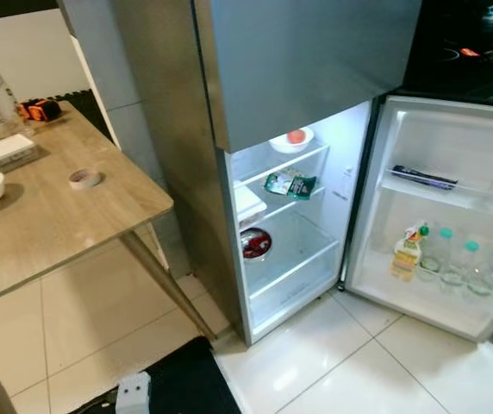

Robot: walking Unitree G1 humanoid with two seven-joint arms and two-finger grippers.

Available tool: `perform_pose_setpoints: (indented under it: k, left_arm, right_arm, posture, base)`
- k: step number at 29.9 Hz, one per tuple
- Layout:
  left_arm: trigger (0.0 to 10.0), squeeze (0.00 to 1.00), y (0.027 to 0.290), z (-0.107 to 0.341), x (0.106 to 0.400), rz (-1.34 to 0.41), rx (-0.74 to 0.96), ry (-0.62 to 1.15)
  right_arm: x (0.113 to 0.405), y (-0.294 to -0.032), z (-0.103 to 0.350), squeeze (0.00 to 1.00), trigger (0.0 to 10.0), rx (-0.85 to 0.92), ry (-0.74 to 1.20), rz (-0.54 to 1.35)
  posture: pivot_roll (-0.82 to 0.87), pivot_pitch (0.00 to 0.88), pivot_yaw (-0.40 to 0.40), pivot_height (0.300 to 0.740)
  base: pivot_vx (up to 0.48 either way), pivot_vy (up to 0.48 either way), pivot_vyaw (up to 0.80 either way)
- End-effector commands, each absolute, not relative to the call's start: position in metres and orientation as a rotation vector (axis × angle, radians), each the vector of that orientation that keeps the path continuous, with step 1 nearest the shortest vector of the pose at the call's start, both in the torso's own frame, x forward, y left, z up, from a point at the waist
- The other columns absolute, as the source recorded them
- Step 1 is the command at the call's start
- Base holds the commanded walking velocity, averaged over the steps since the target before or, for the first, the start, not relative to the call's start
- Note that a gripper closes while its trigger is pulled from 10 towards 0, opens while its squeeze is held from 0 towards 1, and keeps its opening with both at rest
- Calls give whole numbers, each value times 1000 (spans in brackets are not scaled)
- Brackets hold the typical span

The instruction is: Restocking fridge

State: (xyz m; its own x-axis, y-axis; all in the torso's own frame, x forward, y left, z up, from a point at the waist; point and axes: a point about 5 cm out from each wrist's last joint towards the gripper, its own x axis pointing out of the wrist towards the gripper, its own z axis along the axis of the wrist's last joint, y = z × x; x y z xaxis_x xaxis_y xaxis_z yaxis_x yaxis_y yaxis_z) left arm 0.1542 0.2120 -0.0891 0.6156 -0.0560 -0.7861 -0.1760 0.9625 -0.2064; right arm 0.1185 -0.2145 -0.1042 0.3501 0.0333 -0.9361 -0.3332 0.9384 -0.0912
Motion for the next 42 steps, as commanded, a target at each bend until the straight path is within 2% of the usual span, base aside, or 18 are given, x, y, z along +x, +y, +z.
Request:
perform_pose_setpoints:
  k: [1, 2, 3, 8, 13, 16, 21, 27, 29, 33, 38, 42]
  left_arm:
    - [10000, 0, 209, -91, 152, 83, -289, 920]
    - [10000, 0, 203, -92, 152, 85, -304, 918]
    - [10000, 0, 197, -93, 151, 88, -319, 917]
    - [10000, 0, 184, -99, 140, 88, -352, 944]
    - [10000, 0, 178, -103, 130, 83, -376, 975]
    - [10000, 0, 174, -104, 128, 60, -396, 978]
    - [10000, 0, 175, -104, 127, 39, -388, 985]
    - [10000, 0, 187, -99, 137, 0, -321, 973]
    - [10000, 0, 200, -94, 145, 61, -336, 927]
    - [10000, 0, 209, -92, 148, 127, -361, 906]
    - [10000, 0, 203, -94, 146, 100, -368, 923]
    - [10000, 0, 200, -92, 152, 59, -343, 914]
  right_arm:
    - [132, -211, -100, 0, 10000, -317, 1151, 264]
    - [144, -209, -97, 0, 10000, -371, 1125, 313]
    - [154, -208, -93, 0, 10000, -414, 1101, 348]
    - [187, -207, -79, 0, 10000, -479, 1018, 364]
    - [198, -210, -72, 0, 10000, -486, 986, 339]
    - [194, -223, -72, 0, 10000, -458, 1001, 258]
    - [192, -227, -72, 0, 10000, -435, 1007, 218]
    - [170, -235, -81, 0, 10000, -401, 1063, 162]
    - [159, -232, -87, 0, 10000, -388, 1092, 183]
    - [158, -233, -86, 0, 10000, -370, 1088, 166]
    - [153, -243, -86, 0, 10000, -333, 1109, 103]
    - [159, -239, -85, 0, 10000, -352, 1095, 121]
  posture:
    - [-122, 0, -3, 740]
    - [-96, 0, -57, 740]
    - [-90, 0, -68, 740]
    - [-102, 0, -87, 740]
    - [-102, 0, -86, 740]
    - [-103, 0, -71, 740]
    - [-119, 0, -54, 740]
    - [-94, 0, -41, 740]
    - [-117, 0, -16, 740]
    - [-118, 0, 6, 740]
    - [-127, 0, 19, 740]
    - [-95, 0, -11, 740]
  base:
    - [0, 0, 0]
    - [0, 0, 0]
    - [0, 0, 0]
    - [0, 0, 0]
    - [0, 0, 0]
    - [0, 0, 0]
    - [0, -237, 0]
    - [0, -372, 0]
    - [0, -420, 0]
    - [0, -441, 0]
    - [0, -458, 0]
    - [0, -457, 0]
